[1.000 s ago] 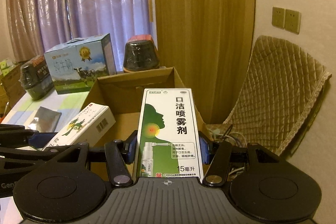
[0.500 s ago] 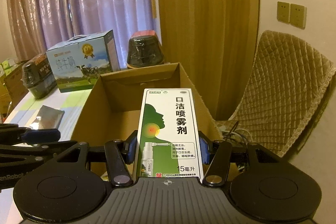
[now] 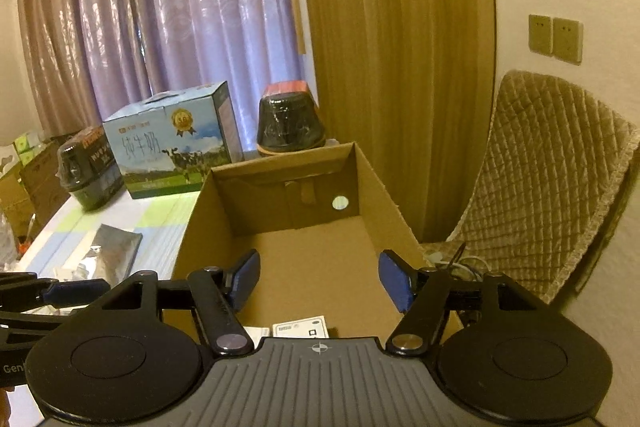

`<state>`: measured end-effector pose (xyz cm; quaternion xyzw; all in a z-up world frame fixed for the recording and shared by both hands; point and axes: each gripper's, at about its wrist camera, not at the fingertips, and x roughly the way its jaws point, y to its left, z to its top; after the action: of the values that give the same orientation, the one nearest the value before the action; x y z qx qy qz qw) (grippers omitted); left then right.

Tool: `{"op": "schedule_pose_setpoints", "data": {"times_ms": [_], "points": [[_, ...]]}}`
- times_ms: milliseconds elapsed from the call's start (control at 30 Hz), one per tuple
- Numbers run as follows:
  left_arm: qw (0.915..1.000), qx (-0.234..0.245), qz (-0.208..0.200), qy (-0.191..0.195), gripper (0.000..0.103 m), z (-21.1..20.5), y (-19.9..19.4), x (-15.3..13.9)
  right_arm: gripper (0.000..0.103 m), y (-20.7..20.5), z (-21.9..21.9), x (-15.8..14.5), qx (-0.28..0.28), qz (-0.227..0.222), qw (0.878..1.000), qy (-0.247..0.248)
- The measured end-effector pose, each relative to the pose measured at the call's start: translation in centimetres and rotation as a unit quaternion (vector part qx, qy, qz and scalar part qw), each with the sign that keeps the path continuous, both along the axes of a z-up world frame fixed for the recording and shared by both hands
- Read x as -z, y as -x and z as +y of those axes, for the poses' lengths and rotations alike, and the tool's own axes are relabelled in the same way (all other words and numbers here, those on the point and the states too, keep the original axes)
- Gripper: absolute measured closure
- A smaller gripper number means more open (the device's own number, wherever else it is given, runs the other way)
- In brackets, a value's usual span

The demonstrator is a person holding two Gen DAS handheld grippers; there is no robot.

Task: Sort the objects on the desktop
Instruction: 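Open the left tool over the cardboard box while the right tool releases the spray box, then move both open tools back over the table items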

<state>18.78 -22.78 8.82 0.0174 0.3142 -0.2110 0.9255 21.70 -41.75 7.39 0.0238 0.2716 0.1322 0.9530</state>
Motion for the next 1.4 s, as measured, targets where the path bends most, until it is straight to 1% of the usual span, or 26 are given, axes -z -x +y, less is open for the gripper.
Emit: {"op": "schedule_pose_setpoints", "data": {"times_ms": [133, 267, 333, 467, 567, 633, 700, 867, 933, 1033, 1100, 1400], "points": [[1.0, -0.008, 0.002, 0.002, 0.059, 1.3, 1.2, -0.2, 0.035, 1.7, 0.8, -1.2, -0.005, -0.008, 1.0, -0.005], [0.9999, -0.017, 0.002, 0.001, 0.056, 3.1, 3.1, -0.2, 0.03, 4.1, 2.4, -2.1, -0.024, -0.018, 0.999, -0.014], [0.9997, -0.025, 0.004, -0.004, 0.052, 4.6, 4.2, 0.1, 0.028, 5.4, 3.6, -2.2, -0.037, -0.022, 0.999, -0.014], [0.9988, -0.045, 0.009, -0.019, 0.05, 8.0, 5.9, 0.8, 0.024, 7.4, 6.3, -1.7, -0.07, -0.02, 0.997, -0.008], [0.997, -0.07, 0.013, -0.031, 0.043, 11.5, 7.1, 1.2, 0.021, 8.4, 8.2, -1.2, -0.089, -0.014, 0.996, -0.01], [0.9954, -0.085, 0.013, -0.041, 0.035, 13.8, 7.9, 1.4, 0.019, 9.0, 9.4, -0.7, -0.098, -0.009, 0.995, -0.018], [0.9936, -0.1, 0.014, -0.05, 0.029, 16.0, 8.7, 1.8, 0.018, 9.5, 10.8, -0.2, -0.111, -0.003, 0.994, -0.02], [0.9887, -0.132, 0.018, -0.07, 0.02, 21.0, 10.0, 2.7, 0.016, 10.2, 14.2, 1.8, -0.145, 0.015, 0.989, -0.005], [0.9874, -0.138, 0.022, -0.075, 0.019, 22.5, 10.1, 3.1, 0.016, 10.4, 15.5, 2.7, -0.163, 0.017, 0.986, 0.008], [0.9878, -0.134, 0.031, -0.073, 0.019, 24.1, 10.1, 3.8, 0.016, 10.6, 17.1, 3.9, -0.186, 0.021, 0.982, 0.033], [0.9877, -0.133, 0.033, -0.075, 0.019, 24.9, 10.0, 4.3, 0.016, 10.7, 17.8, 4.7, -0.197, 0.026, 0.979, 0.04], [0.9884, -0.125, 0.047, -0.073, 0.019, 26.0, 8.2, 6.7, 0.017, 9.5, 19.9, 7.9, -0.23, 0.046, 0.97, 0.065]]}}
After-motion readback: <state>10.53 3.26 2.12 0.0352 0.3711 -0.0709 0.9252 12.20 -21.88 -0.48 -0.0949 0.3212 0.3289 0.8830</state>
